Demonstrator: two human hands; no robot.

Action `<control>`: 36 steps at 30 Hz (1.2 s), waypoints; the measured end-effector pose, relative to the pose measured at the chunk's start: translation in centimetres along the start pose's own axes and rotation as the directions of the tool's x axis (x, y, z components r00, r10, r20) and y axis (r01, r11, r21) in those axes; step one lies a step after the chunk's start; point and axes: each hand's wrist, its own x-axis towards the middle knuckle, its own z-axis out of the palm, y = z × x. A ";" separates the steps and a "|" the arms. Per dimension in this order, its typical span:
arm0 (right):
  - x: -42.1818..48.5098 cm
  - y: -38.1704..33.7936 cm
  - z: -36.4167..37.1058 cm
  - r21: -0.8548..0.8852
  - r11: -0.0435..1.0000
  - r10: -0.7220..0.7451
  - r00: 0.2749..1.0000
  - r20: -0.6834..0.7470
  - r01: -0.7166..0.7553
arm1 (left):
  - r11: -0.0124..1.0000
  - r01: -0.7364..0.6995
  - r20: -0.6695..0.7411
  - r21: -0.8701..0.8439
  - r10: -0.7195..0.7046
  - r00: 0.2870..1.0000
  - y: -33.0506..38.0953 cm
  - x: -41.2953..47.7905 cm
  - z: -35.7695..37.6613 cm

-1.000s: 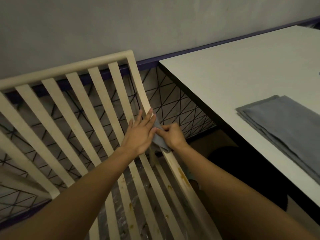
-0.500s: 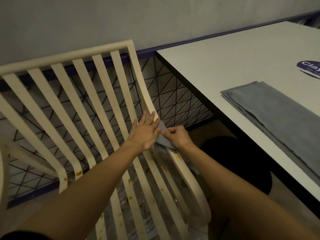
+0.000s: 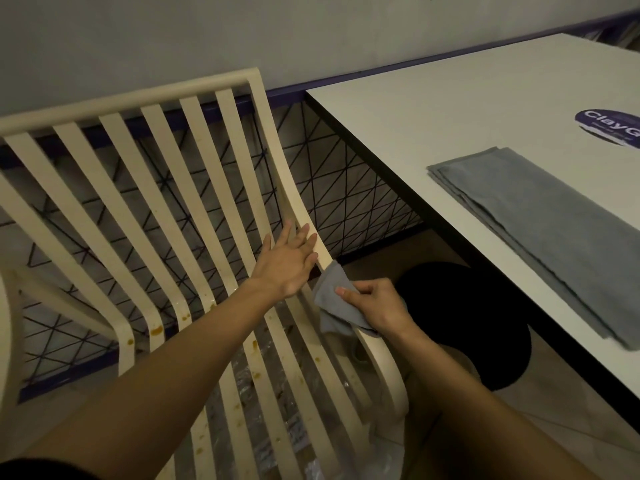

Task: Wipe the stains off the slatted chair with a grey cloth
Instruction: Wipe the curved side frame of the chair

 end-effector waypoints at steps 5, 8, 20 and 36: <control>-4.2 0.7 -1.0 0.073 0.997 0.002 0.998 0.060 -0.007 | 1.000 0.002 0.009 -0.023 -0.002 1.000 -0.1 -0.4 0.4; -6.2 0.8 -1.7 0.061 0.998 0.019 0.998 0.063 -0.023 | 0.999 -0.002 -0.003 -0.040 0.002 1.000 0.0 -0.5 0.4; -3.9 0.7 -0.4 -0.109 0.992 0.063 0.997 0.049 -0.057 | 0.988 -0.023 -0.071 -0.150 0.012 0.997 0.6 -0.7 0.9; 8.0 -5.1 3.1 -0.371 0.924 -0.051 0.993 0.106 0.087 | 0.982 -0.076 -0.241 -0.175 0.032 0.970 -1.0 1.2 -1.0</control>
